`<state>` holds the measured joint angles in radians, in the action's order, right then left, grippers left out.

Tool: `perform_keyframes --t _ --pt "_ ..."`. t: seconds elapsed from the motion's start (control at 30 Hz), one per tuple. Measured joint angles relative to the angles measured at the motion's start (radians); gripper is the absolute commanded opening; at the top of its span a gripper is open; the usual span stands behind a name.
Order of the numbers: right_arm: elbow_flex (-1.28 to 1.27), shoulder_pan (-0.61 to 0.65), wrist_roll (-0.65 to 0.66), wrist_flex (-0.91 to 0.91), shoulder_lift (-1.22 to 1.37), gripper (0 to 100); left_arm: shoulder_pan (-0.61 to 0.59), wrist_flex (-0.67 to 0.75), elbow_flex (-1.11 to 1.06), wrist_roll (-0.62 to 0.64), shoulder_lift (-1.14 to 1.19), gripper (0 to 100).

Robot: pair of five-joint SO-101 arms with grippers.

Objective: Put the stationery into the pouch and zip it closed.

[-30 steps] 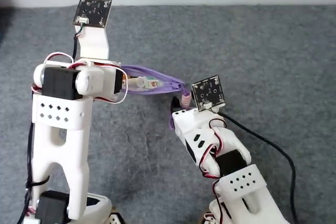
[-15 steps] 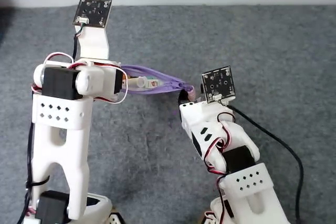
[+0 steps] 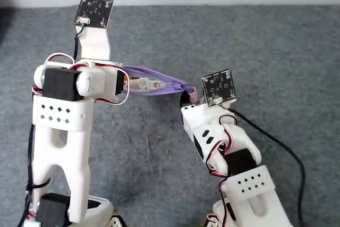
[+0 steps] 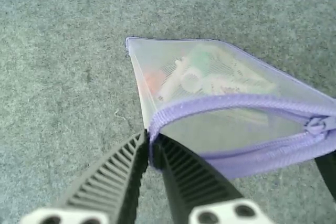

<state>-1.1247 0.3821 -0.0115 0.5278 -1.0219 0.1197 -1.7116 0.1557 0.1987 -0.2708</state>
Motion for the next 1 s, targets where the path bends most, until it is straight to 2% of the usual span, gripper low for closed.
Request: perform_keyframes --t 1.0 --pt "-0.069 0.005 0.155 -0.167 0.101 17.5 0.000 0.000 0.000 0.000 0.000 1"
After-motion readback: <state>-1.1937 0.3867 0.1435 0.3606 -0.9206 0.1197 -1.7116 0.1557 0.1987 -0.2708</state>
